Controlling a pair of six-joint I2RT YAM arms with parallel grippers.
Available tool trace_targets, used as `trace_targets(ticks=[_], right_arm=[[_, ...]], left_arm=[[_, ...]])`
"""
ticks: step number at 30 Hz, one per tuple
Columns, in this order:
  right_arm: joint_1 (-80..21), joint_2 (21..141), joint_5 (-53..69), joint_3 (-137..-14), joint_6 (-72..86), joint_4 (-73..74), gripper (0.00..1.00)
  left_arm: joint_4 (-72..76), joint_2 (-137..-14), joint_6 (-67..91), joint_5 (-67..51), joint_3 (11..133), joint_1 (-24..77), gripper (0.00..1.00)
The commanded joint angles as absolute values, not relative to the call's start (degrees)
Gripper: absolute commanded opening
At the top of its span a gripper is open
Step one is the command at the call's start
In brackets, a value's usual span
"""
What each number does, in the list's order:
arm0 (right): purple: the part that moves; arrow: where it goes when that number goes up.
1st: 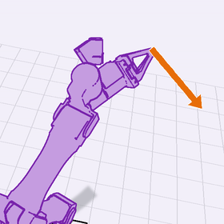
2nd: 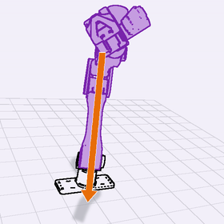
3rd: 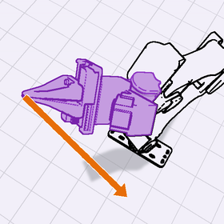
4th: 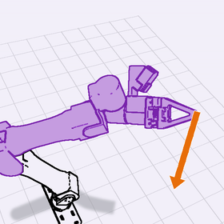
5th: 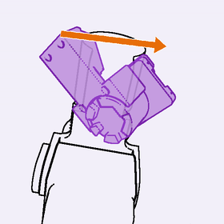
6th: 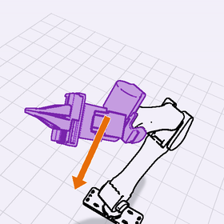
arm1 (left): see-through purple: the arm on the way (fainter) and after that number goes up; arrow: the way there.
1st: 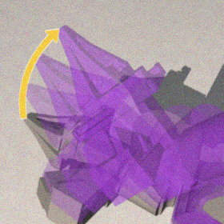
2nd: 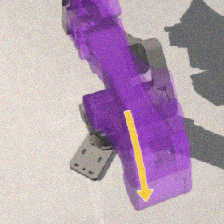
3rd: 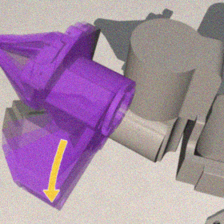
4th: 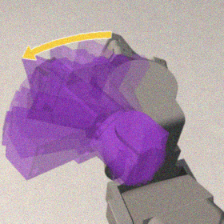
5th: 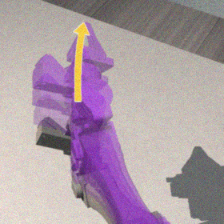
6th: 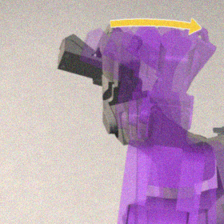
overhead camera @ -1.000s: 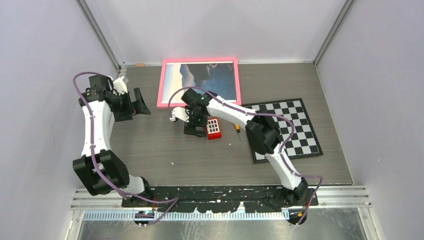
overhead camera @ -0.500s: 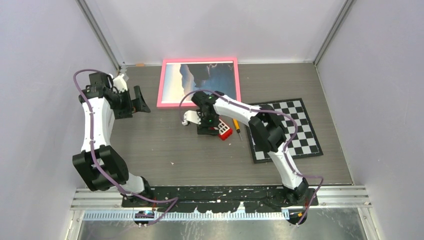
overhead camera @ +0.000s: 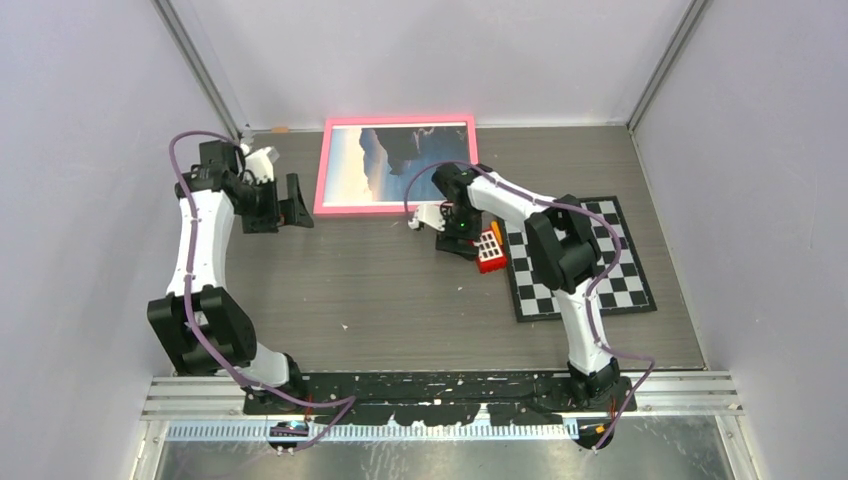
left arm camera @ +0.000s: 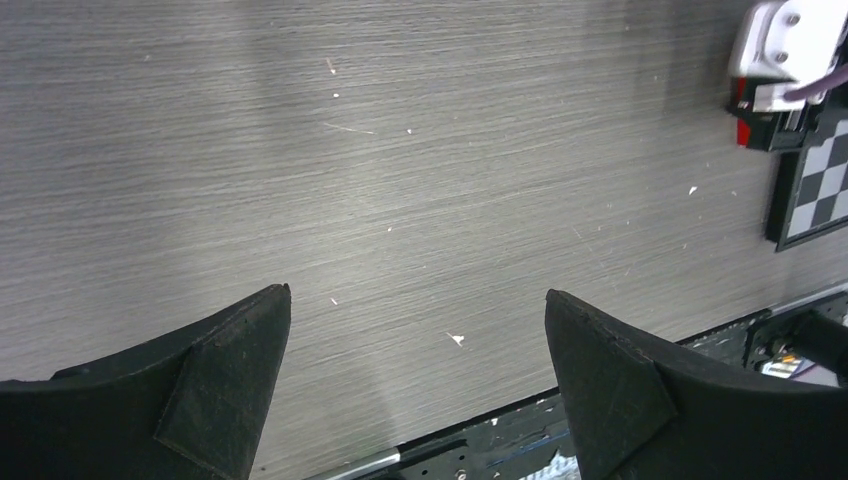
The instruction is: Take the photo out of the frame
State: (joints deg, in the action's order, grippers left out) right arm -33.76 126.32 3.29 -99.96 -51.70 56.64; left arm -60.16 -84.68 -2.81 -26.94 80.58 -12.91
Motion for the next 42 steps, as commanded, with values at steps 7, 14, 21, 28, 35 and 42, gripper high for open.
trace_targets(ticks=[7, 14, 21, 28, 35, 42], right_arm=[[-25.77, 122.01, 0.18, -94.58, -55.46, 57.94, 0.76], [-19.78, 120.72, 0.18, -92.75, -57.05, 57.88, 0.76], [-15.14, 120.22, 0.88, -94.65, -56.51, 58.59, 0.76], [-12.67, 117.74, 10.55, -101.99, -48.28, 62.85, 0.86], [-12.34, 111.03, 19.84, -104.93, -34.4, 60.22, 0.96], [-10.93, 105.6, 22.64, -102.65, -25.08, 56.7, 1.0]], left_arm=[[-57.71, -86.54, -8.8, -26.51, 83.96, -8.66, 1.0], [-56.74, -90.59, -10.07, -24.78, 86.66, -4.64, 1.0], [-54.87, -97.74, -9.94, -21.73, 92.31, -0.52, 1.0], [-51.42, -109.66, -8.37, -13.78, 103.96, 9.67, 1.0], [-45.43, -122.51, -4.76, 0.48, 117.23, 19.9, 1.0], [-44.37, -134.19, -4.06, 9.83, 129.59, 26.71, 1.0]])
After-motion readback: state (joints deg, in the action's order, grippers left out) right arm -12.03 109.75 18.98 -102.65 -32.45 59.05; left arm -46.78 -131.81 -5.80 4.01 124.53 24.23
